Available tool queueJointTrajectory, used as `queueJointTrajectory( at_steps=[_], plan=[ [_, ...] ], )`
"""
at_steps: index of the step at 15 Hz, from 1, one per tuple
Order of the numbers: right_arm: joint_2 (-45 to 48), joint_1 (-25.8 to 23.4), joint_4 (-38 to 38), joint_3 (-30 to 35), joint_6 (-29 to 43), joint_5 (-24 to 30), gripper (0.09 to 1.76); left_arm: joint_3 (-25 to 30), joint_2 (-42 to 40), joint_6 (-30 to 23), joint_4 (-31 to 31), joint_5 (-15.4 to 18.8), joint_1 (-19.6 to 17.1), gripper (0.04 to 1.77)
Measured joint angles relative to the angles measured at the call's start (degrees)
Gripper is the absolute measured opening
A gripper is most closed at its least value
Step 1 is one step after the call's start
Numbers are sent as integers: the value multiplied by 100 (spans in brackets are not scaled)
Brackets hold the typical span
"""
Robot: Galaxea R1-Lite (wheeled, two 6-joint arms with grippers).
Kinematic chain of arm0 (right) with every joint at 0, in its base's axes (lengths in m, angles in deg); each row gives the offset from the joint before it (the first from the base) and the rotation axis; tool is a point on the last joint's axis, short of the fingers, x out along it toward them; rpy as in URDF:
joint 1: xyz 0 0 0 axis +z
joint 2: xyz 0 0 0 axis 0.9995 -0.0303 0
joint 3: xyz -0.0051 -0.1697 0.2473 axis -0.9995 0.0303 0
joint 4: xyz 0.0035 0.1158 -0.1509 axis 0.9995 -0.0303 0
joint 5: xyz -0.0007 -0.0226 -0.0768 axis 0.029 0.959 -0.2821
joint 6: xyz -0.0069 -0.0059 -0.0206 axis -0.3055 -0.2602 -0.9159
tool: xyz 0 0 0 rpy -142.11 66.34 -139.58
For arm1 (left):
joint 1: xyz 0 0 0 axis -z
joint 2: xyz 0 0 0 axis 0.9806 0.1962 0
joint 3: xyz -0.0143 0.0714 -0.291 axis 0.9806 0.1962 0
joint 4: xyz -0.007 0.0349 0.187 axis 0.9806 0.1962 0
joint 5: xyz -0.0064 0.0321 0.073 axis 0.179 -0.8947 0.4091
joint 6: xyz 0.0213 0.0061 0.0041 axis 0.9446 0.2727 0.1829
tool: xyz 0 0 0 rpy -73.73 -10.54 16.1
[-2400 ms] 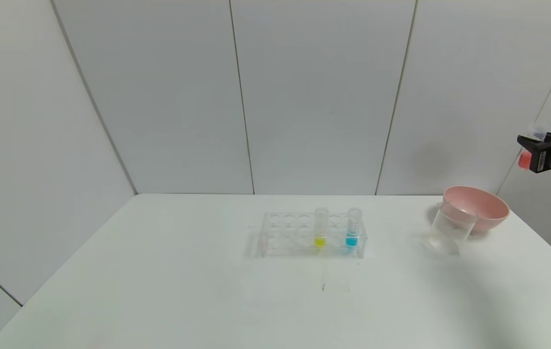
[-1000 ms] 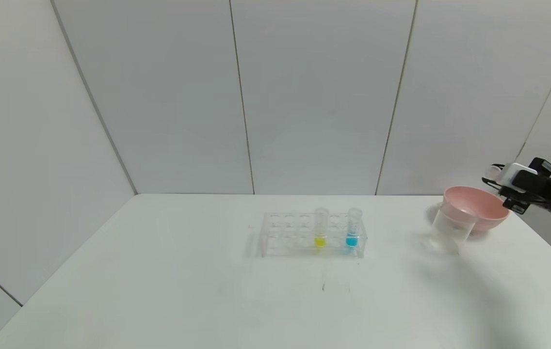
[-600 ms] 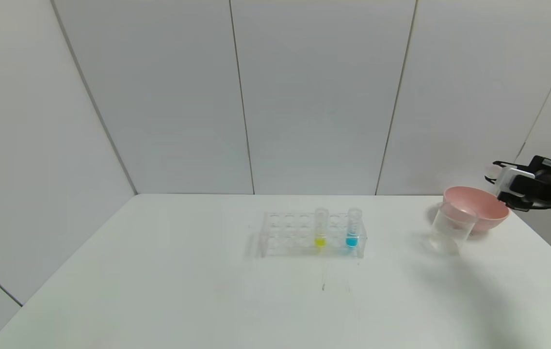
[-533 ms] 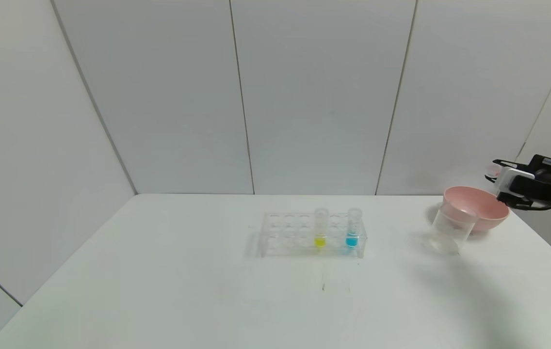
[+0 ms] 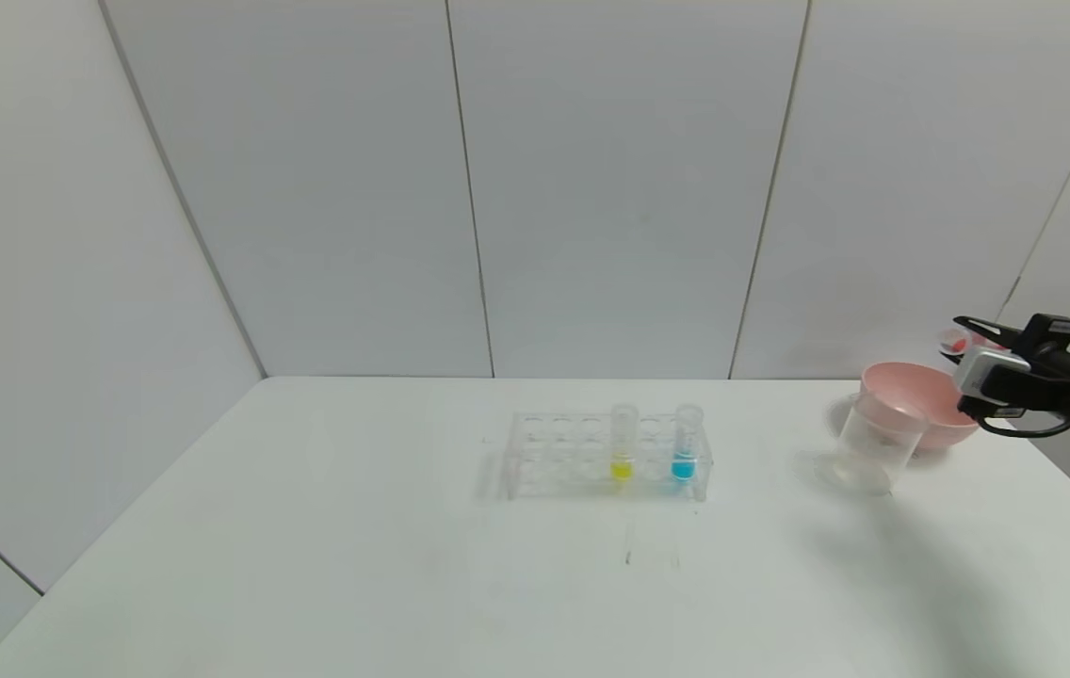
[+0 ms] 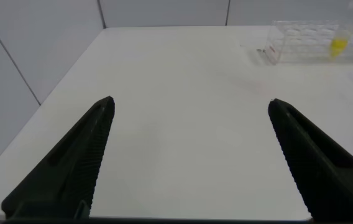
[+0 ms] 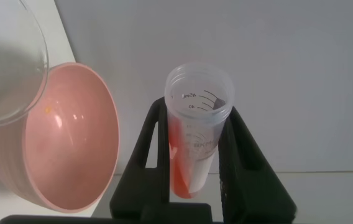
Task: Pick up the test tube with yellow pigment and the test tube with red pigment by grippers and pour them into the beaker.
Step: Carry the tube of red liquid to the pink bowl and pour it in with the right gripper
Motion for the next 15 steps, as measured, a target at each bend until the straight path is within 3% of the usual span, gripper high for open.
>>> queueJointTrajectory(
  at_steps=[15],
  plan=[
    [-144, 35, 279, 162, -1206, -27, 51, 0, 0, 0, 0, 0, 0, 176]
  ],
)
